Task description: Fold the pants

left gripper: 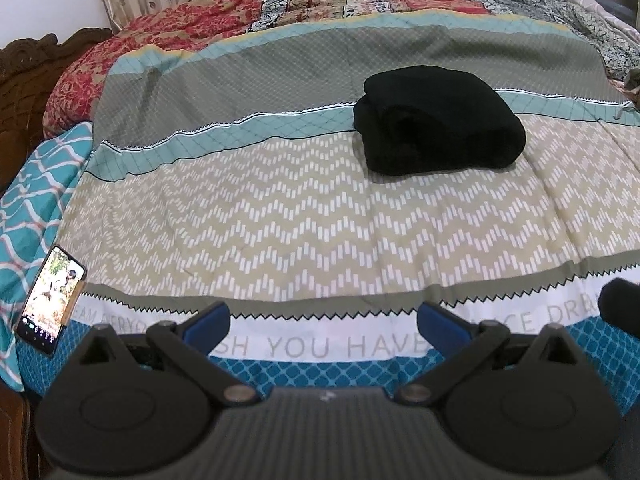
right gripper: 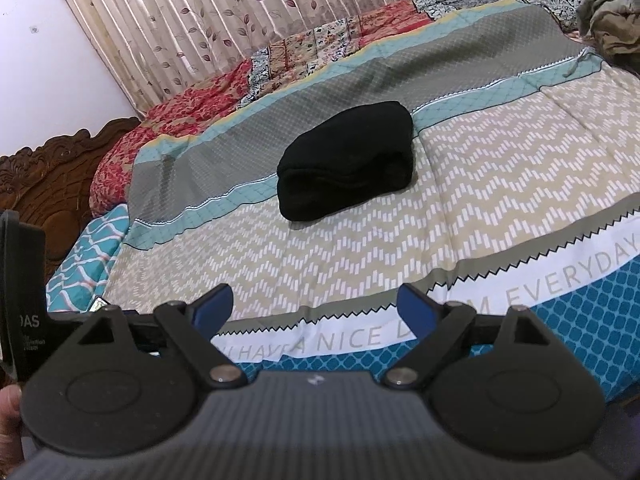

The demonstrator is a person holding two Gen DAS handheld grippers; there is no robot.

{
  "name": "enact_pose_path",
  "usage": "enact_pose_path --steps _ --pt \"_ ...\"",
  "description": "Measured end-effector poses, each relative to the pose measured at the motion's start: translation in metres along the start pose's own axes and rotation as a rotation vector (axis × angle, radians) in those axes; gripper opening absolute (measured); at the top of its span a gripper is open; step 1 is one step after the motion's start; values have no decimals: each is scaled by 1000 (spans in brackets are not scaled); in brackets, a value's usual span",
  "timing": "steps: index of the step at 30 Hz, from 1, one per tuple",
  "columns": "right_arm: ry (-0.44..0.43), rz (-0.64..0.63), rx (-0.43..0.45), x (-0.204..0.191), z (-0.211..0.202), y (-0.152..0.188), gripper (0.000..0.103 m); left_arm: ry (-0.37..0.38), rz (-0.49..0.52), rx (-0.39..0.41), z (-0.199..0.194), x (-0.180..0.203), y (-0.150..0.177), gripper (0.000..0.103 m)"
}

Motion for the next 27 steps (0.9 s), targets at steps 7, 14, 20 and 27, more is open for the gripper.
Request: enact_pose_path --steps 7,14,20,27 --pt "14 -12 -2 0 2 1 92 12 -9 -17 4 -1 3 103" --pt "19 -3 -17 1 4 3 93 13 -16 -30 7 -3 6 103" --pt "17 -1 -25 1 4 4 93 18 -18 -41 8 -3 9 103" --pt "14 5 -36 2 4 6 93 29 -19 -55 9 -2 12 103"
Point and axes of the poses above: each gripper's, at about its wrist camera, not at the fingertips, and z roughly the way its jaws point, x to its right, y to its underside, the point moved 9 cm from there along z, roughly the way its jaws point, and after that the axes turned 15 degrees about y, right-handed, at the moved point
